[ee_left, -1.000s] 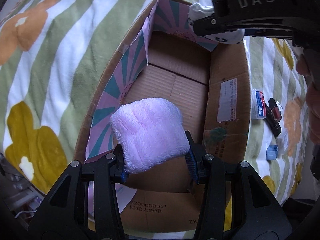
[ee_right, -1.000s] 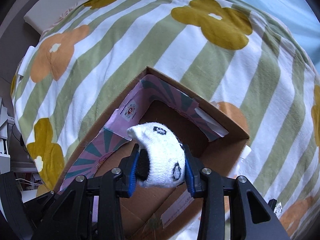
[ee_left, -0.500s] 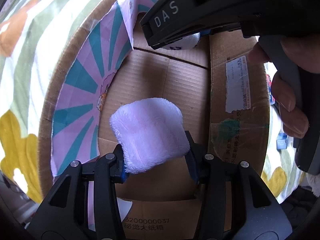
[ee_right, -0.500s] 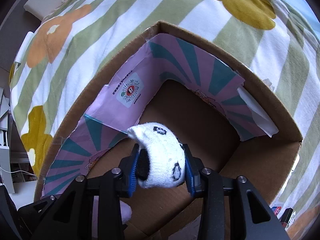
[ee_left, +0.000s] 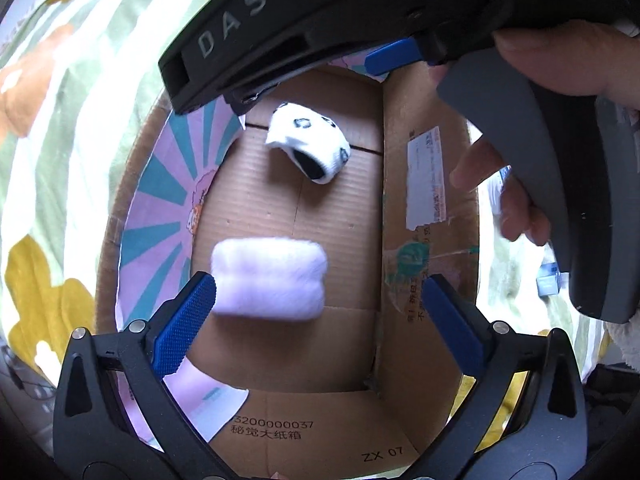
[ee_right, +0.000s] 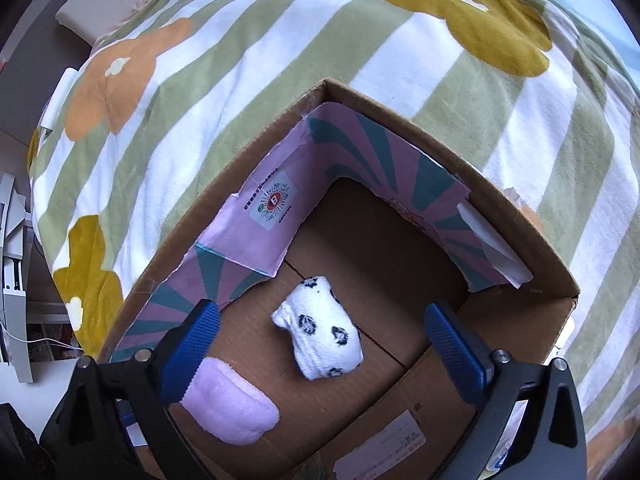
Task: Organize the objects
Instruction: 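Open both tools to drop the hair tie and sock into the box, then withdraw both tools and move toward the floss box and blue box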
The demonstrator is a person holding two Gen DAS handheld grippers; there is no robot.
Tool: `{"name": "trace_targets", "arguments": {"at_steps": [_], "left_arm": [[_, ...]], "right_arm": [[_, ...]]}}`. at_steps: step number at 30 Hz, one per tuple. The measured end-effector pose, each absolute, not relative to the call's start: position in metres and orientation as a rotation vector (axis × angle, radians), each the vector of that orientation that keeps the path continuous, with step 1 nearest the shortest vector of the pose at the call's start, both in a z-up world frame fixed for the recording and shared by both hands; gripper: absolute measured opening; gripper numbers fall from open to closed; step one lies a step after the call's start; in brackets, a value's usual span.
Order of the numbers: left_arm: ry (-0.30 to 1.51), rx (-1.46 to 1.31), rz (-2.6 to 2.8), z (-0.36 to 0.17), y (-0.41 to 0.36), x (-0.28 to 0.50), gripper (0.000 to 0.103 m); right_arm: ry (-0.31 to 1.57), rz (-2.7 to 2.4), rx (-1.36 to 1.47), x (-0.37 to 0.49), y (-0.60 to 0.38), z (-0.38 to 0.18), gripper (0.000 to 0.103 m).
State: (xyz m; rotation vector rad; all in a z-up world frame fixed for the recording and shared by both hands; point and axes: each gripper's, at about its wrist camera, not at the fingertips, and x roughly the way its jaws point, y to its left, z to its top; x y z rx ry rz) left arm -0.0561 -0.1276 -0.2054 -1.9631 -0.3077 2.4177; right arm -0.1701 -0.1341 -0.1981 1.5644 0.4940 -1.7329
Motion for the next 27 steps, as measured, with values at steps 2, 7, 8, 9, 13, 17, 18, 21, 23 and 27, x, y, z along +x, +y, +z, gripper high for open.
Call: {"name": "trace_targets", "arguments": {"at_steps": [2, 7, 8, 9, 13, 17, 18, 21, 23, 27], "left_arm": [[-0.312, -1.960, 2.417, -0.206, -0.127, -0.056, 0.103], [-0.327, -1.953, 2.435, -0.201, -0.129, -0.057, 0.103], [-0.331, -1.951, 2.440, -0.199, -0.129, -0.055, 0.103], [-0.331, -1.949, 2.446, -0.197, -0.130, -0.055, 0.103], [-0.308, -1.928, 2.475, -0.183, -0.129, -0.055, 0.103], [-0.275, -1.904, 2.498, -0.166, -0.143, -0.035, 0.103], [-0.270, -1.897, 2.503, -0.162, -0.142, -0.033, 0.103], [-0.261, -1.876, 2.517, -0.140, -0.132, -0.022, 0.103], [-0.247, -1.859, 2.527, -0.126, -0.128, -0.017, 0.103], [-0.187, -1.797, 2.564, -0.095, -0.114, -0.007, 0.103]], "right_arm": [[0.485, -1.743, 1.558, -0.169, -0.136, -0.198, 0.102], [0.472, -1.772, 1.530, -0.162, -0.131, -0.179, 0.102], [0.468, -1.778, 1.524, -0.161, -0.129, -0.174, 0.102], [0.462, -1.787, 1.517, -0.159, -0.126, -0.167, 0.102], [0.420, -1.818, 1.495, -0.153, -0.114, -0.141, 0.102], [0.382, -1.851, 1.479, -0.145, -0.097, -0.114, 0.102], [0.377, -1.862, 1.476, -0.142, -0.092, -0.107, 0.102], [0.359, -1.890, 1.467, -0.134, -0.074, -0.088, 0.102], [0.349, -1.913, 1.459, -0.128, -0.061, -0.076, 0.102], [0.305, -1.980, 1.444, -0.117, -0.026, -0.052, 0.102]]}}
